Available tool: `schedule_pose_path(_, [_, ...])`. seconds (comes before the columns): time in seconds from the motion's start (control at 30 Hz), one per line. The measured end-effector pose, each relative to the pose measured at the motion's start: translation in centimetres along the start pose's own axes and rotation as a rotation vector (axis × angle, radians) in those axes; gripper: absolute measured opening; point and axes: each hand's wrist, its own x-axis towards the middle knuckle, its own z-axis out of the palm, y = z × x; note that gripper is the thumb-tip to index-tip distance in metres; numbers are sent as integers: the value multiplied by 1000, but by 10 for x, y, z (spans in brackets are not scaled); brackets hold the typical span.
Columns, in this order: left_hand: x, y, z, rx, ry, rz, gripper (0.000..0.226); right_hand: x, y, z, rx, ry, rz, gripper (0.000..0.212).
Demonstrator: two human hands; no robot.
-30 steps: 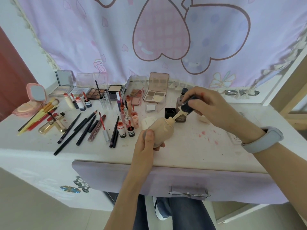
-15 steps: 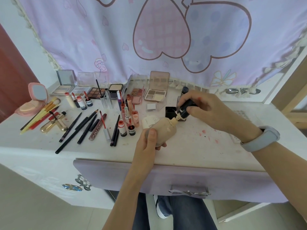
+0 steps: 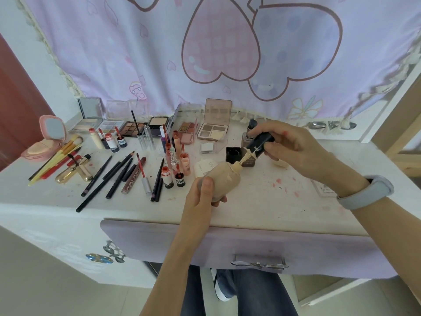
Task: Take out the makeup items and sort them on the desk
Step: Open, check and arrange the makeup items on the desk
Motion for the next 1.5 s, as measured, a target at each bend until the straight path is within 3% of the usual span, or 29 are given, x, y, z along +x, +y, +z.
schedule_pose_path(0.2, [0,0,-1,-65,37,-20,38,-2,6,-15,142,127,-22,26])
schedule_pose_path(0.5, [3,7,-8,-333,-74,-94,49,-25,38,-9,675,466,206,22])
schedule_pose_path(0.7, [4,11,-8,-261,-112,-74,38,-42,50,11,829,489,376,12])
schedule_pose_path(0.9, [10,22,14,35,-21,-15,33,-48,55,11,991,470,423,24])
schedule_pose_path(1.03, [16,22,33,324,82,-3,29,-56,60,11,760,462,434,27])
schedule_pose_path(1.17, [17,14,51,565,115,72,31,-60,64,12,153,487,495,28])
schedule_pose_path(1.23, [15,10,58,616,121,104,35,-63,65,14,-36,493,502,30])
schedule_pose_path(1.5, [7,8,65,893,305,358,49,-66,66,23,-415,421,458,26])
